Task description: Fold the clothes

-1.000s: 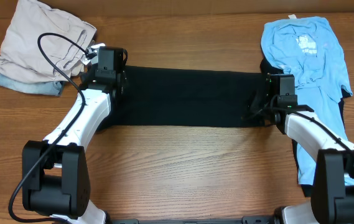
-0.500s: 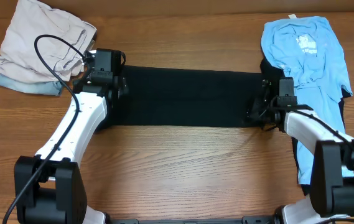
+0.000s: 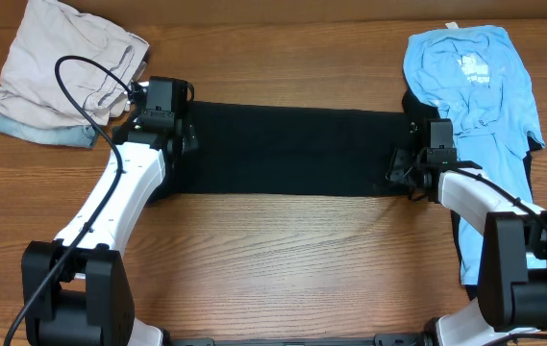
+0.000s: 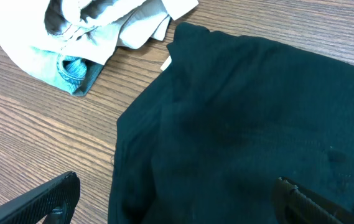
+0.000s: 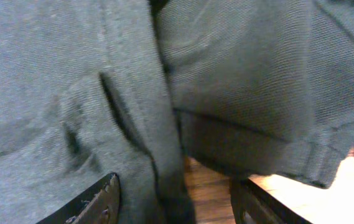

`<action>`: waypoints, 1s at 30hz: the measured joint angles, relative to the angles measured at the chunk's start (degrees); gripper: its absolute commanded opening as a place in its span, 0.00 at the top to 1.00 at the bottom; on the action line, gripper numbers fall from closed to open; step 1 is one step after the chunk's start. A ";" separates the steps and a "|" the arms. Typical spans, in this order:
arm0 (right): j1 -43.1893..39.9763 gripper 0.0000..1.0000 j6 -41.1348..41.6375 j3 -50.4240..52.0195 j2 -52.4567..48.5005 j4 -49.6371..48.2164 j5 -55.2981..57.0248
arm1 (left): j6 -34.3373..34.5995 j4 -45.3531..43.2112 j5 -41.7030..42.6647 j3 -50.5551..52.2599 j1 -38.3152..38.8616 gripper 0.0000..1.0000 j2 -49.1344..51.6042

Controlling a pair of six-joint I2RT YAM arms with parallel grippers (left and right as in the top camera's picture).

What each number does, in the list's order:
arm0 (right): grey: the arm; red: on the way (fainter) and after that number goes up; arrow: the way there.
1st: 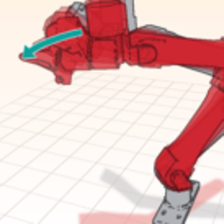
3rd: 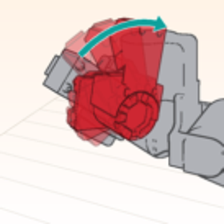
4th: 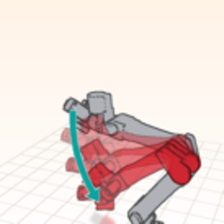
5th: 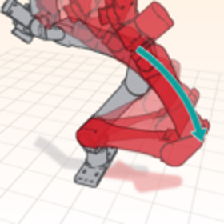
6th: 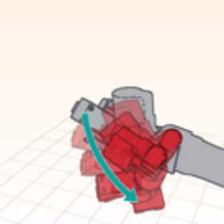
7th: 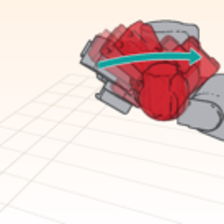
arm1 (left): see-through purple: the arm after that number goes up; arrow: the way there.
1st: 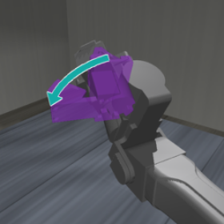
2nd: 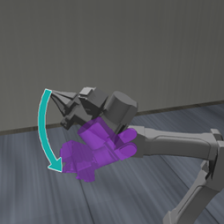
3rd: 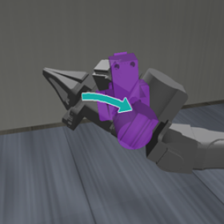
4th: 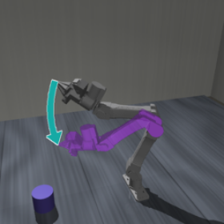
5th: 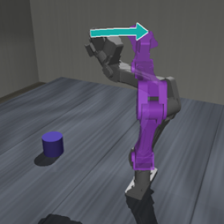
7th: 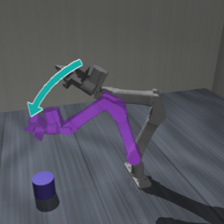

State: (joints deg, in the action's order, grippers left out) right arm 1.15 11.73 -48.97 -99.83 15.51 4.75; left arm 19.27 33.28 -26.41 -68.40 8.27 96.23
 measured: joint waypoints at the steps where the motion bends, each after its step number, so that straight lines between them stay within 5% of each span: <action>1: -0.02 0.46 -0.17 0.00 -0.04 0.00 0.07 | 0.00 0.04 -0.02 0.00 0.00 0.00 0.00; 8: 0.09 0.70 -0.28 0.00 -0.04 -0.44 -7.98 | 0.02 2.73 0.07 -0.02 0.00 0.02 0.00; 10: 0.52 0.89 -0.68 0.00 -0.09 -0.42 -11.76 | 0.00 5.79 0.61 -0.85 -0.07 0.02 0.00; 12: 1.09 0.94 0.13 0.00 -0.26 0.15 -15.41 | 0.00 9.01 1.40 -2.54 -0.24 0.02 -0.02; 22: -6.69 0.96 -0.24 -8.15 3.32 22.10 -23.15 | -2.34 26.77 10.91 -23.15 -7.06 0.00 -2.25; 30: -13.07 0.96 -6.23 -21.09 10.19 38.66 -23.39 | -7.96 30.18 22.49 -25.40 -9.55 0.00 -2.99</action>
State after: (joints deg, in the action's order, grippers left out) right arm -11.92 5.50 -70.06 -89.65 54.17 -18.63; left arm 11.31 63.46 -3.92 -93.80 -1.28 93.23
